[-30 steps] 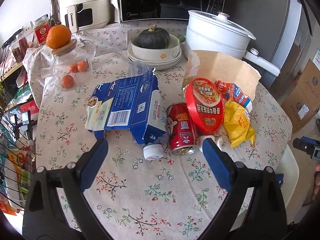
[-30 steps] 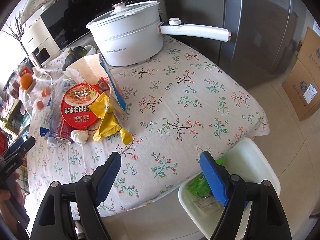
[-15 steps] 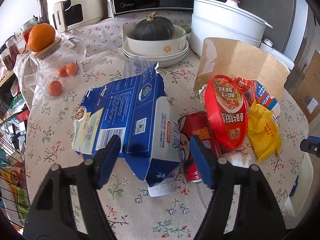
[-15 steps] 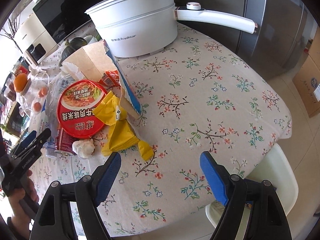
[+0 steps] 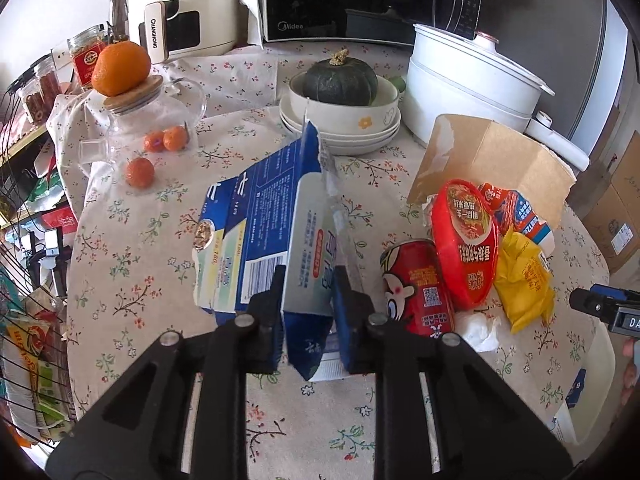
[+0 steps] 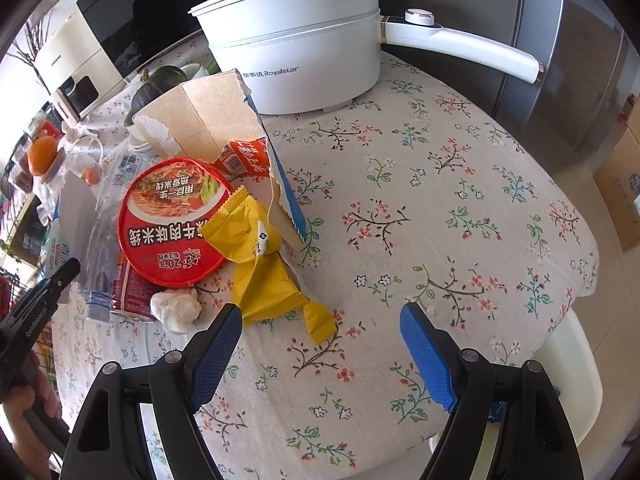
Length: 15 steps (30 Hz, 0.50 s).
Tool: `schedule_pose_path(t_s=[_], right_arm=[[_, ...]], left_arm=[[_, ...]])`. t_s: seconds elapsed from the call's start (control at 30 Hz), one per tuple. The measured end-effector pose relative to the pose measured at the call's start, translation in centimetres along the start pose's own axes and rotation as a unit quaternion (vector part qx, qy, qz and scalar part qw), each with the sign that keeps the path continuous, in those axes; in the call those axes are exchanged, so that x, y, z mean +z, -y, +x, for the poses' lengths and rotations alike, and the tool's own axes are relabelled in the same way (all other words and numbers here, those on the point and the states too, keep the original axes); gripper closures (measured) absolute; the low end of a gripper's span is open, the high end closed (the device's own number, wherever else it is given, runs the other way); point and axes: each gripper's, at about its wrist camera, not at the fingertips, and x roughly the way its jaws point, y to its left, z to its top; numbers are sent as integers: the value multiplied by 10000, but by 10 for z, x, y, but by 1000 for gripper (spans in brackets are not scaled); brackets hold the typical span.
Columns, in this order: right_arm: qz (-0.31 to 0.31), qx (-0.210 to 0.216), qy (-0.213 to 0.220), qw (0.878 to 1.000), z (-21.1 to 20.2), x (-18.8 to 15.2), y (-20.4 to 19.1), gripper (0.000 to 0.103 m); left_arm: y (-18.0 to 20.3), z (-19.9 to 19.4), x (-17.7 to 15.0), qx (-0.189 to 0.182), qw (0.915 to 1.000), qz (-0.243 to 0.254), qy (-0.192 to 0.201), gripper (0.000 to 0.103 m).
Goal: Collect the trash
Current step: 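Grasp the blue biscuit box with the left gripper while the right gripper grasps the yellow packet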
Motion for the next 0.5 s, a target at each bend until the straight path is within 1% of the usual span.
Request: schedule_pose_path(t_s=[0.03,0.1,0.23,0.33,0.43,0.47,0.5], right_arm=[[3,43,14,10000,1,1,-1,20],[7,118,30,9999,5,2,-3,20],[-18,202,5,9998,18,2,-9,20],[-69,219,-22,9997,28,2,-16,24],[-148,218,-71,9996,38,0,-23,29],[-167,219,-105,9996,42,0,-25,34],[-185,228,-148,9995,45,-1,-26,43]], left_arm=[[-3,-5,1,3,10000,-42,45,85],[-9,-14,1,0,9999,-118,108,87],[-18,-28,-1,43,9997,-114,210,90],[-25,-37,-2,81,9995,-121,265,91],[-33,-44,-4,81,9993,-220,285,92],[-36,-47,-4,83,9992,-255,298,92],[-38,-51,-5,78,9990,-293,314,93]])
